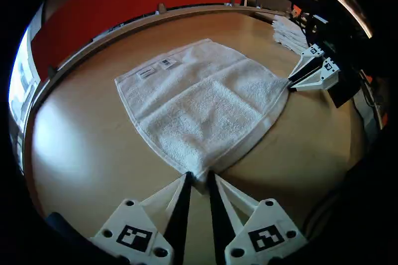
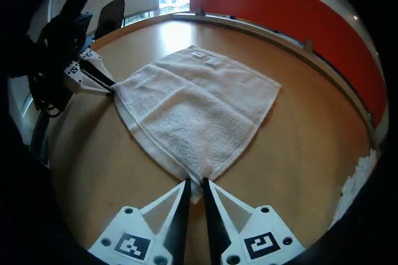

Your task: Fold towel

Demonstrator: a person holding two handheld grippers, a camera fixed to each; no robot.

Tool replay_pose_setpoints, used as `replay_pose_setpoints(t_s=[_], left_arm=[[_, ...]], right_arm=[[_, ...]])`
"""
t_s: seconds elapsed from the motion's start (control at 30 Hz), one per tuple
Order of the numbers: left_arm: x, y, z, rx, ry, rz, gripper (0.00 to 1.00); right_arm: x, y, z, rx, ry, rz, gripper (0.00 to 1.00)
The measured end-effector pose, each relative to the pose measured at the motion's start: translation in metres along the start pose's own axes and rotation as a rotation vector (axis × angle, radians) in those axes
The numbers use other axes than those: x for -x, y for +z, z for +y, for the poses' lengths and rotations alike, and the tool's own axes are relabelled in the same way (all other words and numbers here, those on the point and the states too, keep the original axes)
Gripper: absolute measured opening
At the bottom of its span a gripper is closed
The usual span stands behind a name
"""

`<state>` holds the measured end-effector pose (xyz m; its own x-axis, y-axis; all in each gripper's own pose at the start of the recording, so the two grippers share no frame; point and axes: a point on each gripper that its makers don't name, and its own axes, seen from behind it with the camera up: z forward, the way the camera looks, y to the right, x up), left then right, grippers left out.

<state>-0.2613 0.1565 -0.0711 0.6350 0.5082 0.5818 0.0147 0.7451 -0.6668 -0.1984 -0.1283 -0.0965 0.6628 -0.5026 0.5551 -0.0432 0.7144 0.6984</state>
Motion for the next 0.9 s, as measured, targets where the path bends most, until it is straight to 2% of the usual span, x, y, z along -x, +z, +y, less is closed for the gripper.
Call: replay_pose_setpoints(t_s=[0.13,0.37,0.6,0.9], left_arm=[[-0.001,-0.001,-0.001,-0.001,-0.011,-0.005,0.16],[-0.005,-0.007,-0.005,0.002,-0.046,0.000,0.15],[-0.017,-0.021,-0.009,-0.006,-0.079,0.014,0.15],[-0.038,-0.046,-0.012,-0.025,-0.102,0.035,0.15]], right_arm=[[-0.004,-0.001,-0.002,-0.001,0.006,0.015,0.16],[-0.012,-0.006,-0.002,0.004,0.004,0.036,0.16],[-0.026,-0.016,0.002,0.016,0.002,0.062,0.16],[-0.052,-0.040,0.006,0.034,-0.002,0.114,0.16]])
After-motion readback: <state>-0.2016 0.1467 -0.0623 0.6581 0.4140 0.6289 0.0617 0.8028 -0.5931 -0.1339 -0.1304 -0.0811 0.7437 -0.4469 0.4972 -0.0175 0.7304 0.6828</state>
